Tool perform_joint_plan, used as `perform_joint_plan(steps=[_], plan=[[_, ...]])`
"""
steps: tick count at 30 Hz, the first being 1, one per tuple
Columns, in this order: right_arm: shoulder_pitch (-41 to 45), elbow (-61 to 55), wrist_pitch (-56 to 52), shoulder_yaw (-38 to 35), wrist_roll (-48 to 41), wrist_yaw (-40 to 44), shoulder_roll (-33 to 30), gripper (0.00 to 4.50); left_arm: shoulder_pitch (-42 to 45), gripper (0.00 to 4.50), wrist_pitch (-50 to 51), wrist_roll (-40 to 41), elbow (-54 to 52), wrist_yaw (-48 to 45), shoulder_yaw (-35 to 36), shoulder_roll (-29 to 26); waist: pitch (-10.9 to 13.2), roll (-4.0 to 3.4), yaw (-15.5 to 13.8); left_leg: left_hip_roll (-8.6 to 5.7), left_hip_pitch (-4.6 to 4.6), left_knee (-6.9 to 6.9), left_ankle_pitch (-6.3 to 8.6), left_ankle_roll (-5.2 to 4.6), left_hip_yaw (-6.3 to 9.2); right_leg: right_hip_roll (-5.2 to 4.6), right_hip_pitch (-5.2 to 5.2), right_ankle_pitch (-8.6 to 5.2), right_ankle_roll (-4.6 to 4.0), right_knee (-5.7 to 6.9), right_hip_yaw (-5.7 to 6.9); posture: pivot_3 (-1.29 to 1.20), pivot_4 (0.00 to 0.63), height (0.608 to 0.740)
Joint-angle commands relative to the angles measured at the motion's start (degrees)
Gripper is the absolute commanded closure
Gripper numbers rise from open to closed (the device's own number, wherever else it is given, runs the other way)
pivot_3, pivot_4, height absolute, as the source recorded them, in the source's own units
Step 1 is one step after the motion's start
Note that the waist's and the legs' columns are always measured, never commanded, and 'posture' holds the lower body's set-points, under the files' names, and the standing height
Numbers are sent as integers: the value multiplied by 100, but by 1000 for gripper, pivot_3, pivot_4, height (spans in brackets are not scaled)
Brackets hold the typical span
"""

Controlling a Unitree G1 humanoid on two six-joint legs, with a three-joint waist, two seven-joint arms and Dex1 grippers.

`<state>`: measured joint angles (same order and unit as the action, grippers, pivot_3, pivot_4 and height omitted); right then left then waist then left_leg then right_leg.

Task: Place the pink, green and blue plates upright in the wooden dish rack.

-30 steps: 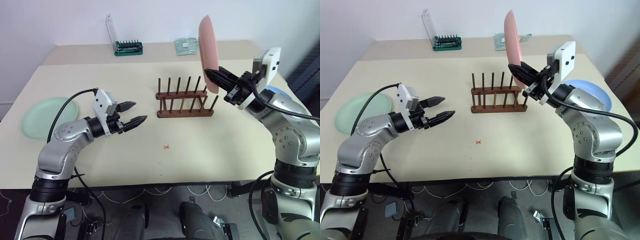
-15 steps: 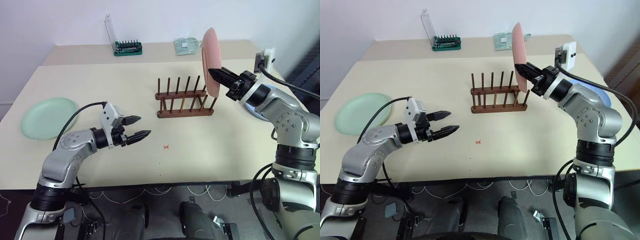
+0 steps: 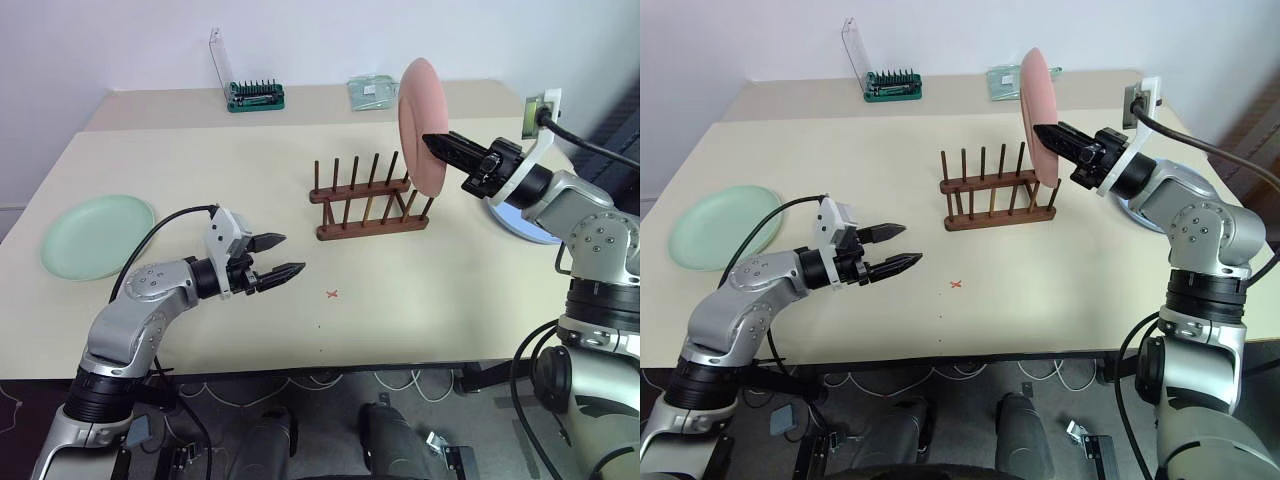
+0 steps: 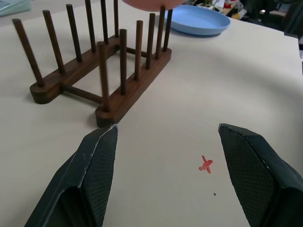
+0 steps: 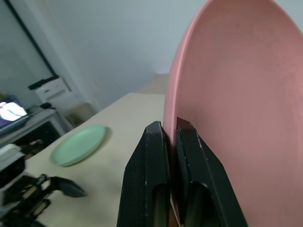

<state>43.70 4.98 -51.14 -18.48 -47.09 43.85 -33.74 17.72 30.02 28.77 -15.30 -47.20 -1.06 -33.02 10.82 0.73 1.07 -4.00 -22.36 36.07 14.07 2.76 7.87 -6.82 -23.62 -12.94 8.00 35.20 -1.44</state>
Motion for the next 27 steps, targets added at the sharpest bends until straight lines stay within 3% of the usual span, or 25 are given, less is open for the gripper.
perform_joint_plan(steps=[1, 16, 19, 24, 27], plan=[[193, -21, -166, -79, -226, 59, -77, 4500, 97, 1040, -48, -5, -93, -10, 0, 40, 0, 0, 1, 0, 0, 0, 0, 0, 0, 0, 0, 0, 0, 0, 0, 0, 150, 740], [362, 1213, -289, -621, -268, -940, 285, 4500, 55, 1040, -154, -134, -37, -5, 1, 110, 1, -1, -12, -1, -2, 0, 0, 0, -1, 0, -1, 0, 0, -1, 0, 0, 150, 740], [315, 1102, -249, -670, -286, -1002, 339, 3494, 62, 998, -161, -159, -20, -7, 17, 106, 1, -1, -11, -1, -2, 0, 0, 0, -1, 0, 0, 0, 0, -1, 0, 0, 150, 740], [308, 831, 628, -645, 137, -1080, 261, 1013, 59, 998, -172, -210, 20, 2, 56, 97, 2, -3, -9, -1, -2, 0, 0, -1, -1, 0, -1, 0, 0, -1, 0, 0, 150, 740], [227, 546, 830, -670, 183, -1068, 138, 1013, 55, 998, -164, -212, 32, 50, 96, 114, 2, -3, -6, -1, -2, -1, 0, -1, -1, 0, -1, 0, 1, -1, 0, 0, 150, 740]])
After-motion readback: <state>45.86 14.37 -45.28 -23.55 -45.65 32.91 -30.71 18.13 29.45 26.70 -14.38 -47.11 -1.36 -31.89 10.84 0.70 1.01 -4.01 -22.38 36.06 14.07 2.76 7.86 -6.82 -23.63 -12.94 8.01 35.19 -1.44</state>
